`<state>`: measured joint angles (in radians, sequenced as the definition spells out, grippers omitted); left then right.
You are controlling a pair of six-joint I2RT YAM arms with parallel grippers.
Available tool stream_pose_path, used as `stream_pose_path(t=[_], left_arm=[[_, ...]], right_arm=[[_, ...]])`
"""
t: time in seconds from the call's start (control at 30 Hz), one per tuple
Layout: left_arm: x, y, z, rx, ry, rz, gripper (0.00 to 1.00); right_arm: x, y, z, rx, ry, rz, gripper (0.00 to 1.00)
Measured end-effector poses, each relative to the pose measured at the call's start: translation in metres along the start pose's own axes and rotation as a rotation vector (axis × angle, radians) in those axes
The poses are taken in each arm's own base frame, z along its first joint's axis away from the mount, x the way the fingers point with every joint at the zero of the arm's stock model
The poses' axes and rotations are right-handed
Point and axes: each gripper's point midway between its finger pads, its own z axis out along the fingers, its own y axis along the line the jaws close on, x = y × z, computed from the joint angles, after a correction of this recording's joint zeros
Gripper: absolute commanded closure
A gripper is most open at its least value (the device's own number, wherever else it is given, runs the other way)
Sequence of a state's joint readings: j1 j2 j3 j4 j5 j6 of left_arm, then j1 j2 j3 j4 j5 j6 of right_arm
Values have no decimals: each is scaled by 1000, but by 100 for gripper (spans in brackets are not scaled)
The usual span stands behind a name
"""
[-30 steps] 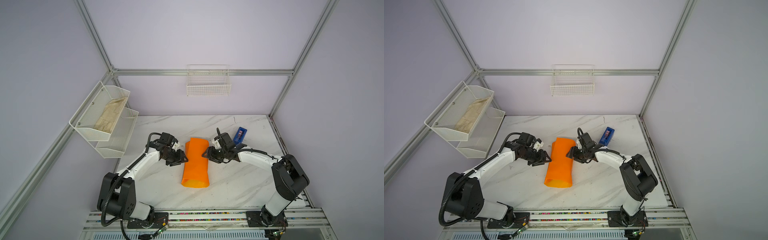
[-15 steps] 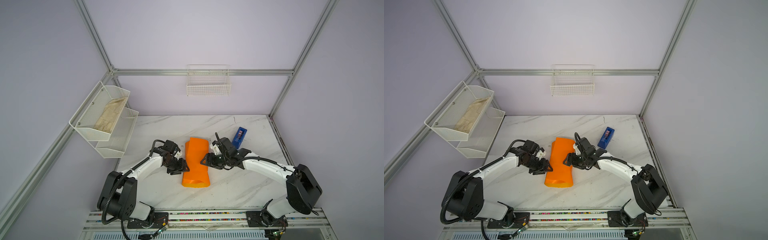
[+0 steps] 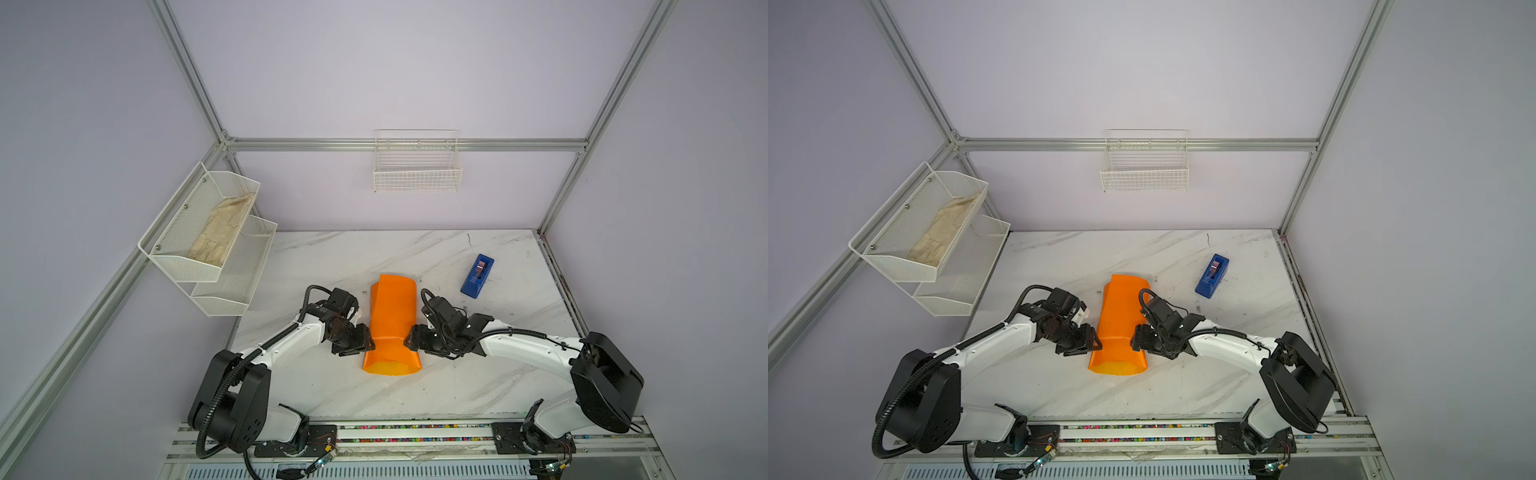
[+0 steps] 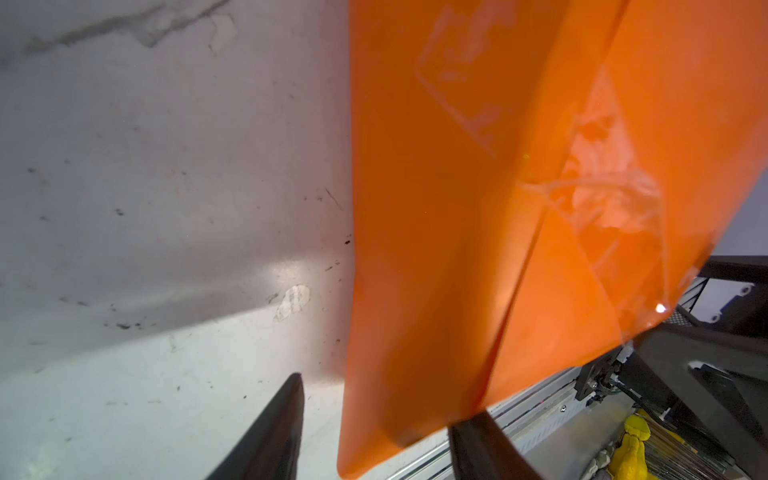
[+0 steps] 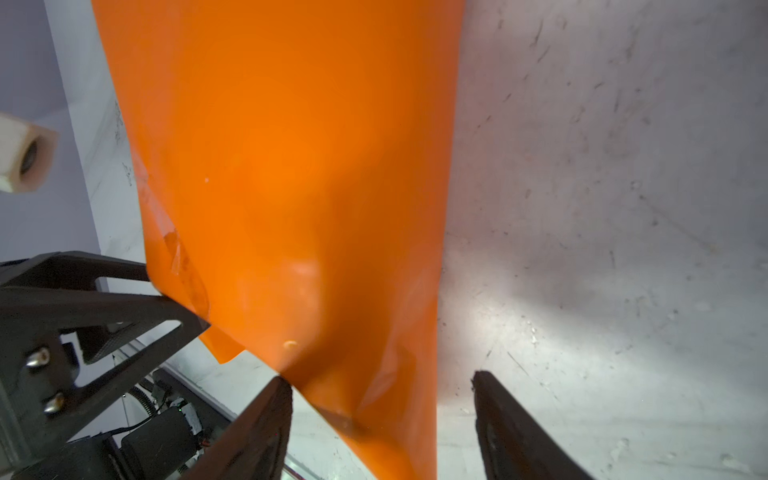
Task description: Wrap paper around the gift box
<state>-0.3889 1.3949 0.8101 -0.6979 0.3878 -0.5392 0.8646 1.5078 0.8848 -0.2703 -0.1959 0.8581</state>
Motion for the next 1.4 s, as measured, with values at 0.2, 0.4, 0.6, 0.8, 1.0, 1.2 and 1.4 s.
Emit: stream_pose_path(t=[0.2, 0.4, 0.6, 0.8, 1.0, 1.2, 1.4], left_arm=[[-6, -1, 4, 10, -29, 6, 51], [-10, 1, 10, 17, -55, 4, 58], [-12, 4, 23, 11, -56, 8, 61], [-14, 6, 28, -22, -83, 35, 64], [-19, 11, 30, -72, -126, 55, 67], [-26, 11, 30, -91, -163, 71, 74], [-28, 4, 31, -83, -183, 90, 89]], right_arm=[[0, -7, 11, 0, -26, 21, 36], [-2, -11, 20, -9, -53, 26, 40], [-9, -12, 25, -23, -108, 32, 46], [-15, -12, 30, -28, -163, 27, 53], [-23, -8, 34, -31, -216, 18, 59], [-27, -7, 33, -27, -269, 7, 65], [-32, -6, 37, -24, -312, 2, 86]])
